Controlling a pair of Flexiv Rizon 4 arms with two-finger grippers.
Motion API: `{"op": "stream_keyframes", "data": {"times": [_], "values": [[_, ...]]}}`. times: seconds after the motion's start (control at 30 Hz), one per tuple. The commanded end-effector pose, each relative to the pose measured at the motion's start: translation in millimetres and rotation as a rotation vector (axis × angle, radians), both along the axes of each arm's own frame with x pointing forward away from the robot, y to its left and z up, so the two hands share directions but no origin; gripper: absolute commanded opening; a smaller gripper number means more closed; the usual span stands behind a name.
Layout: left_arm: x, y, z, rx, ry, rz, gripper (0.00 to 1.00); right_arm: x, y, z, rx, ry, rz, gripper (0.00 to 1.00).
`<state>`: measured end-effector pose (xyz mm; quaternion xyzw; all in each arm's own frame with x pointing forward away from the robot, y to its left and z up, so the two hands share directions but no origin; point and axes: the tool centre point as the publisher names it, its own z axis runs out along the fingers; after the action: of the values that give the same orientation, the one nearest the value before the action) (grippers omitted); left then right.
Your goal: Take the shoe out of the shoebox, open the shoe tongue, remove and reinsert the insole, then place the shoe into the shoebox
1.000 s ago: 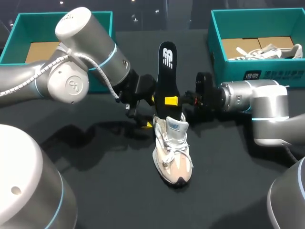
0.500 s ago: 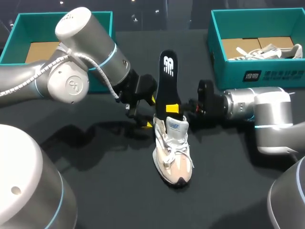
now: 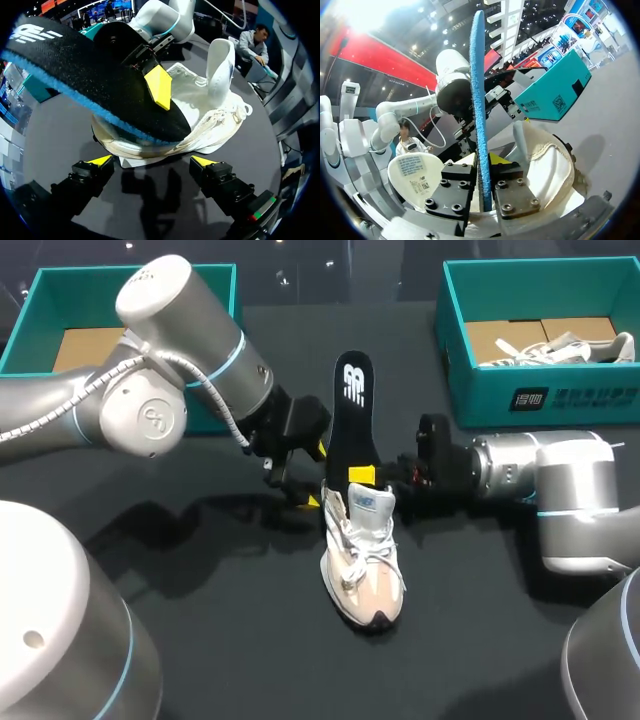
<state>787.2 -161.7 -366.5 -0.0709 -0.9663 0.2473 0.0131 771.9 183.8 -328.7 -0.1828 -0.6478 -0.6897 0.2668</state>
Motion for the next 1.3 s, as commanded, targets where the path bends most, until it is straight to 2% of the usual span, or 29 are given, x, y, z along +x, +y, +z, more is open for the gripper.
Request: {"op": "stream_keyframes", "data": {"times": [0.03,0.43,0.7,0.83,0.87,0.9,0.93,1.07,1.3], "values": [[0.3,-1,-1,0.000,0.000,-0.001,1.00,0.8,-1,3,-0.002,-0.011,0.005,0.27],[0.3,-1,-1,0.000,0.000,-0.001,1.00,5.7,0,21,-0.007,-0.070,0.028,0.29],[0.3,-1,-1,0.000,0.000,-0.001,1.00,14.2,5,41,-0.022,-0.142,0.056,0.29],[0.3,-1,-1,0.000,0.000,-0.001,1.00,21.9,8,46,-0.039,-0.160,0.056,0.24],[0.3,-1,-1,0.000,0.000,-0.001,1.00,23.5,8,45,-0.047,-0.161,0.051,0.19],[0.3,-1,-1,0.000,0.000,-0.001,1.00,25.0,8,44,-0.058,-0.161,0.044,0.04],[0.3,-1,-1,0.000,0.000,-0.001,1.00,25.8,8,42,-0.064,-0.160,0.040,0.00],[0.3,-1,-1,0.000,0.000,-0.001,1.00,23.0,6,32,-0.069,-0.135,0.031,0.00],[0.3,-1,-1,0.000,0.000,-0.001,1.00,6.9,-1,13,-0.090,-0.074,0.007,0.00]]}}
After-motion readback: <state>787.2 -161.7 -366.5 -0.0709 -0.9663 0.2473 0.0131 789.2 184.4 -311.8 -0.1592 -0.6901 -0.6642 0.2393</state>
